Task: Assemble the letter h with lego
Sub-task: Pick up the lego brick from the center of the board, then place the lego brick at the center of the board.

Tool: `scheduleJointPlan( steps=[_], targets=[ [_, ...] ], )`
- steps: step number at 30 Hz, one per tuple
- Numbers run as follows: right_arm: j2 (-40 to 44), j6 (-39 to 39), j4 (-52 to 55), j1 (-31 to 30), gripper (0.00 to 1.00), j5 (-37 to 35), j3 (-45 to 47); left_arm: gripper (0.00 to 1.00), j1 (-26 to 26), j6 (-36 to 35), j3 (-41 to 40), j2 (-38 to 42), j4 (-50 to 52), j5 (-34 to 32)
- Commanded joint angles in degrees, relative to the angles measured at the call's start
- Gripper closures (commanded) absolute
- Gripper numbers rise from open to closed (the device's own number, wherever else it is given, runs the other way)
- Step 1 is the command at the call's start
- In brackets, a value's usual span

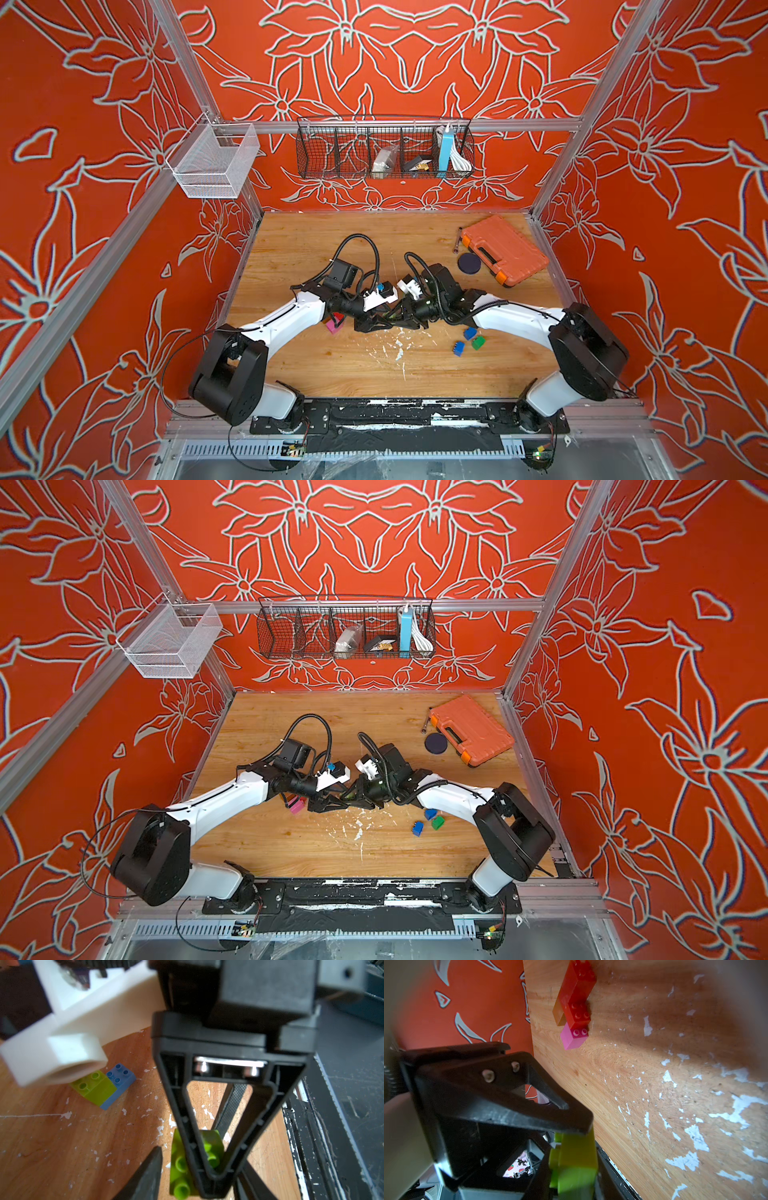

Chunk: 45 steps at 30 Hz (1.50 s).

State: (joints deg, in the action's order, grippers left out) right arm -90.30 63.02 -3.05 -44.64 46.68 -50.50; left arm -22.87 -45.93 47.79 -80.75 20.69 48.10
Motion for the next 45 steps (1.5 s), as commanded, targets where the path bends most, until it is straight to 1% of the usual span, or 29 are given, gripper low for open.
scheduleJointPlan(
  steps=[1, 2, 4, 5, 6, 8, 10, 13, 15, 18, 20, 22, 24, 26, 28, 30, 33, 37, 41, 43, 45],
  targets=[
    [-0.4, -0.8, -1.1, -0.7, 0.83, 3.2, -0.7, 0.61, -0.2, -4.8, 1.1, 0.1, 2.1, 1.3],
    [-0.8, -1.0, -1.2, -0.7, 0.81, 3.6, -1.0, 0.66, -0.1, -5.4, 1.3, 0.1, 2.9, 2.3],
    [-1.0, -1.9, -0.3, -0.8, 0.75, 3.7, -1.6, 0.75, -0.2, -6.4, 1.8, -0.3, 4.1, 3.5],
    [-0.8, -2.4, 0.3, -0.7, 0.69, 3.1, -1.7, 0.80, -0.2, -6.3, 2.0, -0.4, 4.5, 3.4],
    [-0.5, -2.9, 1.0, -0.7, 0.63, 2.3, -1.5, 0.81, -0.1, -6.2, 2.1, -0.3, 4.8, 3.1],
    [0.2, -4.5, 3.6, -0.4, 0.53, 0.0, -1.4, 0.80, -0.2, -5.8, 2.1, 0.0, 5.3, 1.5],
    [1.6, -6.4, 7.2, 0.2, 0.48, -2.6, -0.9, 0.79, -0.1, -6.4, 1.8, -0.1, 5.7, -0.4],
    [5.6, -10.7, 15.4, 1.3, 0.46, -8.7, 0.3, 0.78, -0.2, -5.2, 1.5, -0.4, 4.6, -4.1],
    [8.8, -13.9, 23.2, 2.2, 0.44, -14.8, 0.7, 0.77, -0.2, -4.7, 1.7, -0.5, 4.3, -6.0],
    [13.0, -17.0, 31.8, 4.3, 0.43, -20.8, 2.4, 0.77, -0.4, -5.0, 1.6, -1.7, 3.0, -8.3],
    [15.9, -18.1, 35.9, 5.4, 0.43, -25.2, 3.8, 0.77, -1.5, -4.8, 2.4, -3.0, 3.2, -11.0],
    [18.8, -18.9, 38.9, 6.2, 0.42, -28.1, 4.9, 0.76, -2.5, -4.1, 3.4, -4.5, 3.2, -13.5],
    [21.5, -19.6, 44.1, 6.7, 0.41, -32.8, 5.0, 0.76, -4.3, -4.3, 4.0, -6.9, 3.0, -17.8],
    [23.6, -18.7, 50.4, 6.8, 0.40, -40.0, 4.5, 0.76, -7.1, -5.0, 5.2, -9.7, 3.6, -24.1],
    [25.2, -18.0, 55.8, 6.8, 0.41, -44.3, 4.2, 0.76, -9.2, -4.8, 7.0, -12.8, 5.5, -28.9],
    [26.7, -17.1, 59.1, 6.8, 0.40, -44.8, 4.7, 0.75, -10.0, -3.6, 8.7, -15.3, 7.0, -29.8],
    [28.4, -13.3, 60.0, 6.8, 0.41, -42.5, 7.1, 0.70, -10.2, -3.1, 9.0, -17.0, 7.2, -29.2],
    [27.9, -9.3, 54.9, 6.8, 0.42, -37.5, 10.4, 0.65, -11.6, -3.6, 8.5, -18.6, 6.4, -30.8],
    [25.2, -7.9, 51.9, 6.8, 0.42, -36.3, 10.0, 0.57, -11.8, -2.3, 10.1, -20.3, 7.6, -31.1],
    [24.2, -7.2, 49.7, 6.8, 0.43, -36.1, 10.3, 0.50, -11.8, -1.0, 10.5, -19.4, 7.9, -30.6],
    [22.5, -6.3, 47.1, 6.8, 0.45, -36.2, 10.5, 0.39, -11.7, -1.4, 9.2, -17.4, 6.6, -28.9]
  ],
)
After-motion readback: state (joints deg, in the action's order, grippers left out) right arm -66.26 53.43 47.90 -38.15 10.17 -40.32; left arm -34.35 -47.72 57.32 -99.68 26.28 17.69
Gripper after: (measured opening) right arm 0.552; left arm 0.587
